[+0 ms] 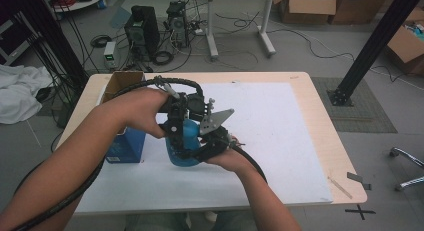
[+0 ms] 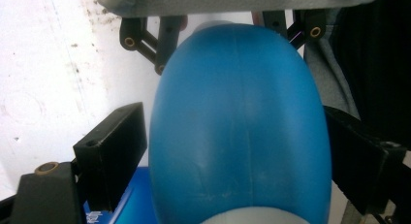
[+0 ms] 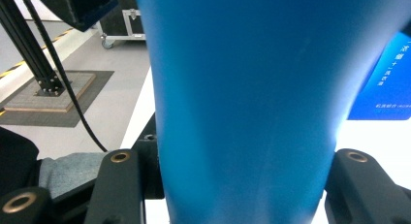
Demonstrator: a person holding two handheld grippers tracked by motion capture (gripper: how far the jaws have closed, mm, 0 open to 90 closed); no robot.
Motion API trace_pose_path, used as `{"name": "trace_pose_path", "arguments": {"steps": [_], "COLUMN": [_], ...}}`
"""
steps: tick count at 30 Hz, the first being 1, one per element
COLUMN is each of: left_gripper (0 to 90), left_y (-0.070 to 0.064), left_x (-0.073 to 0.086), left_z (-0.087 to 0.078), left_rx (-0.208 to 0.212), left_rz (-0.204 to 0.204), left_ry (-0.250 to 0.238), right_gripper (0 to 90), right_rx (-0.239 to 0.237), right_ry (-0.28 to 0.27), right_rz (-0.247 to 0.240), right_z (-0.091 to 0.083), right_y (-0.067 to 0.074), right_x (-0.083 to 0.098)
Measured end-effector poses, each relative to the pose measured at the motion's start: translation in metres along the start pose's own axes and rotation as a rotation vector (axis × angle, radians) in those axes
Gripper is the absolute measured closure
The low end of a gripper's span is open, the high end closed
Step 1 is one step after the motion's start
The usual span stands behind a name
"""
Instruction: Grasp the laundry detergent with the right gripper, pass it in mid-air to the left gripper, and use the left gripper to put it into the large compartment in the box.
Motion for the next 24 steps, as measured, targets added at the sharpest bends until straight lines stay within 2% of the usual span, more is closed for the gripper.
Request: {"name": "trace_pose_path", "arguments": {"steps": [7, 16, 24], "left_gripper": [18.0, 26.3, 27.7], "left_y": [0.0002, -0.0005, -0.0003], "left_x": [0.0028, 0.0047, 0.0042], "left_z": [-0.0004, -0.0019, -0.0023], "left_rx": [-0.013, -0.023, -0.029], "left_rz": [-0.004, -0.009, -0.008], "left_ry": [-0.001, 0.002, 0.002], "right_gripper": [45.0, 45.1, 45.2], "right_rx": [-0.006, -0.006, -0.006], "right_ry": [-0.007, -0.016, -0.018], "right_rz": [0.007, 0.007, 0.009], "right_z": [0.0008, 0.0008, 0.001], "right_y": [0.0005, 0.0, -0.0003], "right_x": [-0.0013, -0.0023, -0.0024]}}
Point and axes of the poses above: each handheld gripper's, and its own axes: z roughly forward along the jaws, x roughly out of its underside, y roughly to its left, the point moved 5 cm from there along z, roughly forward along the jaws, and after that the axes turned 5 degrees about -z, right-handed, at the moved point
